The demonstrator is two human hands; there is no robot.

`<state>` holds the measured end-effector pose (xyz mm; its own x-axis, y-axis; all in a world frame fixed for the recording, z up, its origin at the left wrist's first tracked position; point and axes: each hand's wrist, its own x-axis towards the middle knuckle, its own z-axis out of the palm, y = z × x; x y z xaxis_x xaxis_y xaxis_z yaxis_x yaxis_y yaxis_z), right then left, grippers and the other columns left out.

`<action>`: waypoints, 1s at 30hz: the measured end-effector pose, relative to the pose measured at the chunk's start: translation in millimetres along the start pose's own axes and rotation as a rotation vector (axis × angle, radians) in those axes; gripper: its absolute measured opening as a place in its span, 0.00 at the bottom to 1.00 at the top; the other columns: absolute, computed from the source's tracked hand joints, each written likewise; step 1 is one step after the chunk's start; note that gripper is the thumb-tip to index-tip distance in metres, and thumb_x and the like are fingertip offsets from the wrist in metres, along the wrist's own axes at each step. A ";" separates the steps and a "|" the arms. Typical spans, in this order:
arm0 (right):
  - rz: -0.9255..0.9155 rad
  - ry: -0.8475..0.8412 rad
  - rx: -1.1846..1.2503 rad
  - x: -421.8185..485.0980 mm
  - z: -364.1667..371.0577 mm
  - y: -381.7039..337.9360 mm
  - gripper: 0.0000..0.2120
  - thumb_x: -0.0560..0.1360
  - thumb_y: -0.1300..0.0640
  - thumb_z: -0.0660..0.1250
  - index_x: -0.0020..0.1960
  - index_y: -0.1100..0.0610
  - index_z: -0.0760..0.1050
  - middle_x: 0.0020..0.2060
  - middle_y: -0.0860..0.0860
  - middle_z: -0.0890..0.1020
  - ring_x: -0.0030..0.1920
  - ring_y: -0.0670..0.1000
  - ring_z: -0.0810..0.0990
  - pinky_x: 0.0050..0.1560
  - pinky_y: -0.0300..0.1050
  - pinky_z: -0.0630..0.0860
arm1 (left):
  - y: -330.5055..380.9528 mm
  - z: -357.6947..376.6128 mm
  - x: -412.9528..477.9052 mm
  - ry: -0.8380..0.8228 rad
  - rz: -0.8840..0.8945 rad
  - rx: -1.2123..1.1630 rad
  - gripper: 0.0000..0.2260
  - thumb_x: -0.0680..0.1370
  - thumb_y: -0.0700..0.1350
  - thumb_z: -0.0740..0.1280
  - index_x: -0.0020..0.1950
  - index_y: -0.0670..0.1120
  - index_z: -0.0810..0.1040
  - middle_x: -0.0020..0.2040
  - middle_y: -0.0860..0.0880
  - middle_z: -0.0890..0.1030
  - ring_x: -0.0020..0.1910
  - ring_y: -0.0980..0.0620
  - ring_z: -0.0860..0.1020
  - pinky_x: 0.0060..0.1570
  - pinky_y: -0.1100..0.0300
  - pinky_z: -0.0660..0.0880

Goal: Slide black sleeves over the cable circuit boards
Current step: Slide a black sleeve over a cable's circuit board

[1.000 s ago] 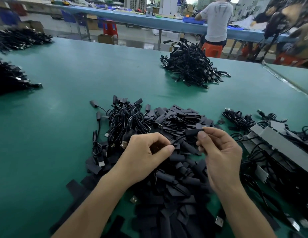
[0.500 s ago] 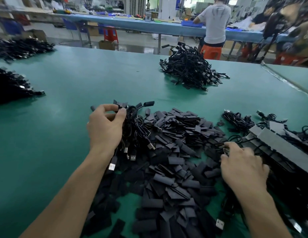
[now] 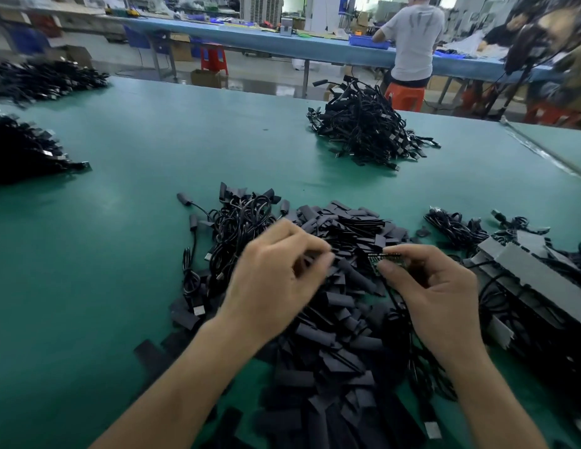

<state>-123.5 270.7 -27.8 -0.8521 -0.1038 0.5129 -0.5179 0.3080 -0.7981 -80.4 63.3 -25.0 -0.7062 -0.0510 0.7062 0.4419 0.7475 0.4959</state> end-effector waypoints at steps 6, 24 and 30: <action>0.115 -0.169 0.322 -8.5 20.9 -2.2 0.04 0.71 0.54 0.71 0.45 0.48 0.83 0.35 0.49 0.82 0.37 0.43 0.78 0.39 0.34 0.75 | 14.9 26.8 -22.2 -0.180 -0.544 -0.742 0.10 0.74 0.46 0.76 0.51 0.51 0.78 0.42 0.52 0.81 0.37 0.52 0.82 0.32 0.61 0.78; 0.474 -0.399 0.731 -7.6 28.1 1.0 0.14 0.68 0.48 0.78 0.44 0.57 0.80 0.41 0.59 0.82 0.40 0.54 0.82 0.42 0.45 0.82 | 1.5 30.9 -18.8 -0.295 -0.657 -0.984 0.03 0.69 0.48 0.76 0.38 0.51 0.84 0.33 0.52 0.81 0.33 0.58 0.78 0.30 0.66 0.74; 0.509 -0.474 0.817 -4.5 28.1 1.0 0.10 0.72 0.51 0.75 0.44 0.57 0.81 0.40 0.57 0.82 0.41 0.52 0.83 0.42 0.43 0.81 | -1.0 30.7 -16.4 -0.300 -0.673 -1.051 0.07 0.68 0.49 0.78 0.38 0.48 0.85 0.34 0.48 0.80 0.34 0.55 0.76 0.36 0.63 0.76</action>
<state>-122.3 244.9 -39.8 -0.8335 -0.5520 0.0250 0.1630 -0.2888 -0.9434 -86.3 83.7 -52.6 -0.9952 0.0400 0.0897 0.0767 -0.2539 0.9642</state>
